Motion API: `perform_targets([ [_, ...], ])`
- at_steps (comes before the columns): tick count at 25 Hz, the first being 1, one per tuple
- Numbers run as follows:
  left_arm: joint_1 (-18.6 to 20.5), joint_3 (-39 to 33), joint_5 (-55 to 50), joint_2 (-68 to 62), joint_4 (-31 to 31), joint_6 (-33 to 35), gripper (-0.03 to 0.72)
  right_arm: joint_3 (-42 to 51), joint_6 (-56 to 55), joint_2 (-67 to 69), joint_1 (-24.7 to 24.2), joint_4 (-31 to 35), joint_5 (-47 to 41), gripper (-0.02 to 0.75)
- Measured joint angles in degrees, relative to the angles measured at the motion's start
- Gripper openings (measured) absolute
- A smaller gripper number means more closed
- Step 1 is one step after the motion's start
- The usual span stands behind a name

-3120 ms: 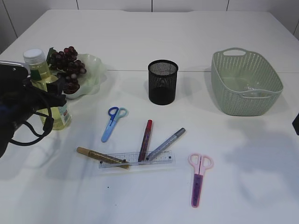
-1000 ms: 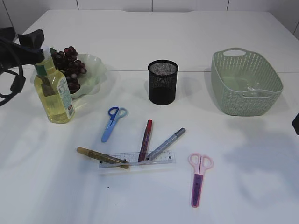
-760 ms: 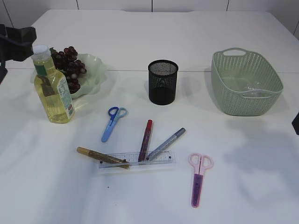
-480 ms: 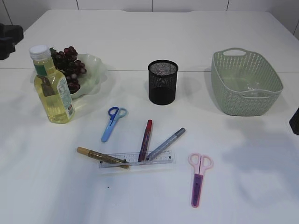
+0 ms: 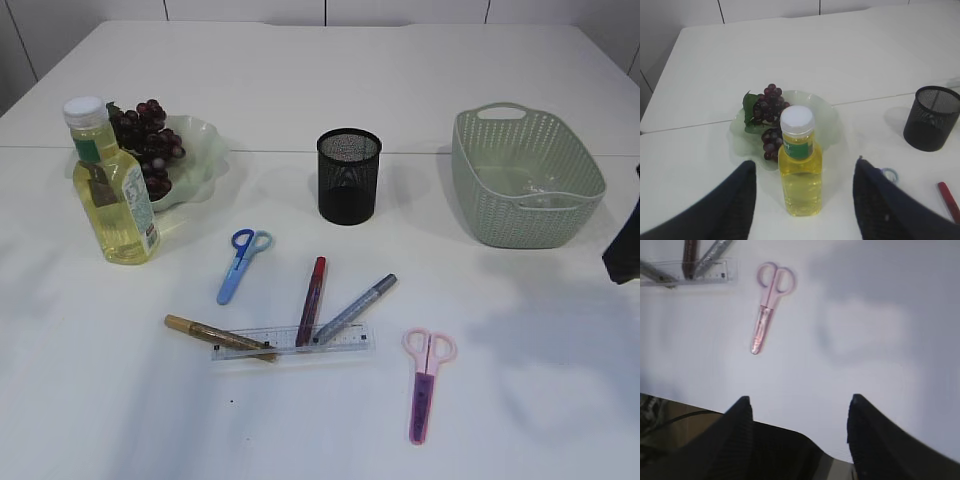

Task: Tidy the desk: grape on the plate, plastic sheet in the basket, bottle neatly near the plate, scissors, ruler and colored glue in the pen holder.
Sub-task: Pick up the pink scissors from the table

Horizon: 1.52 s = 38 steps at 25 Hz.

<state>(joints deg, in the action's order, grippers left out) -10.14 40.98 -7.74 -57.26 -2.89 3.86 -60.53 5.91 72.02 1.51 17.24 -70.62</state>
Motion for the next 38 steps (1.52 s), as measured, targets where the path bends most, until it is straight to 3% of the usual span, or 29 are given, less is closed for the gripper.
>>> perform_targets([
  [8,0.0,0.0,-9.6,10.5,0.0,0.0,0.444,0.0,-0.1,0.0,0.0,13.6,0.0,0.472],
  [13,0.0,2.9,-17.8,13.6,0.0,0.0,0.443,0.0,2.3,0.0,0.0,14.8,0.0,0.471],
  [18,0.0,5.9,-22.3,15.2,0.0,0.0,0.443,0.0,-7.9,0.0,1.3,6.7,1.3,0.471],
  [24,0.0,7.4,-23.1,15.3,0.0,0.0,0.443,0.0,-23.9,0.0,12.2,-4.6,2.8,0.471],
  [28,0.0,7.4,-23.1,15.3,0.0,0.0,0.442,0.0,-32.6,1.8,18.3,-7.0,4.3,0.471],
  [38,0.0,7.4,-23.1,15.3,0.0,0.0,0.438,-1.0,-39.8,16.6,23.2,-7.9,9.1,0.472],
])
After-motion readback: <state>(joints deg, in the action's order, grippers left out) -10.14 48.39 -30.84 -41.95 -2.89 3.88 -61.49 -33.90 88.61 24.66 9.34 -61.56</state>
